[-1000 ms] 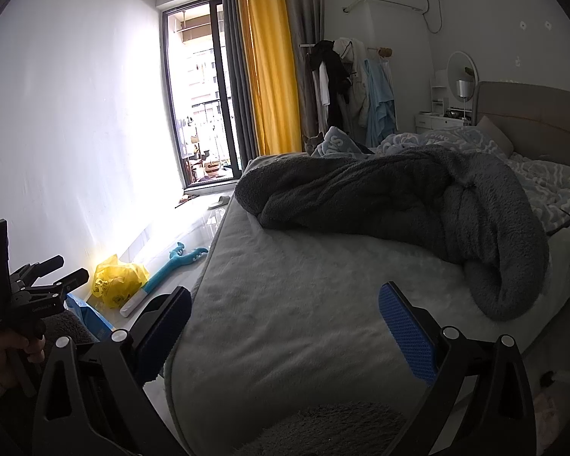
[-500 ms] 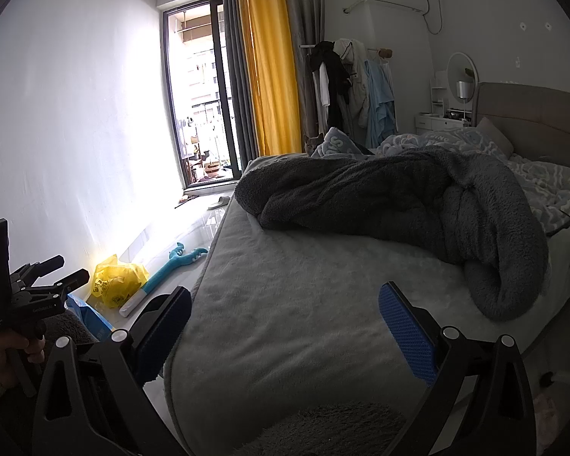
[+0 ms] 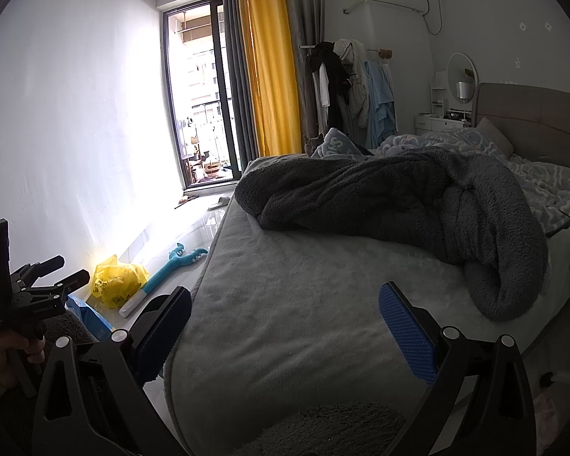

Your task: Collect trash

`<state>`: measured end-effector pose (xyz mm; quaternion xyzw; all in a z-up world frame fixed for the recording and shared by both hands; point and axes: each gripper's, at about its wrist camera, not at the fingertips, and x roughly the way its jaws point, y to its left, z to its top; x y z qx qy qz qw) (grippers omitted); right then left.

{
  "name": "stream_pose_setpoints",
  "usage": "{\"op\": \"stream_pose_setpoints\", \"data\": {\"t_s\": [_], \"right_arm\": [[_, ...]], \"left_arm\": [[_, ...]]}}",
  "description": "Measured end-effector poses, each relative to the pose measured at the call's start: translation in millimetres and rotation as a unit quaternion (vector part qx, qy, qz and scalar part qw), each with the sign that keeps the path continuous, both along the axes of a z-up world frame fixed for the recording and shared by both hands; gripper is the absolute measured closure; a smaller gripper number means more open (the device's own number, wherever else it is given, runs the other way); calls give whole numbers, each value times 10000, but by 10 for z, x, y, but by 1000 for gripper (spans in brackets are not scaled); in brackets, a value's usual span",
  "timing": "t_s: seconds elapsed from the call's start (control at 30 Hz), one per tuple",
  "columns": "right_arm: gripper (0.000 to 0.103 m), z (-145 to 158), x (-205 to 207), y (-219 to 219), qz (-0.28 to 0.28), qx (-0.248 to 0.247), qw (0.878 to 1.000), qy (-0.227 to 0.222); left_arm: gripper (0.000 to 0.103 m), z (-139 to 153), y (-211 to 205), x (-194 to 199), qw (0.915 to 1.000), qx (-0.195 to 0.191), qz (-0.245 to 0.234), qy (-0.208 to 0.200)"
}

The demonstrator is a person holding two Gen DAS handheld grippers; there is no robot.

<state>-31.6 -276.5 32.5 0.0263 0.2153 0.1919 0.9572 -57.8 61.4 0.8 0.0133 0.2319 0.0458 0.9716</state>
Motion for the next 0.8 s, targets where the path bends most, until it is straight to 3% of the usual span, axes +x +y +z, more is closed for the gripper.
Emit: {"op": "stream_pose_setpoints", "data": {"t_s": [0.8], "right_arm": [[3,-1,1,5,2,-10,10000,-1]], "left_arm": [[3,-42,-4,-11,10000,12,40,29]]}}
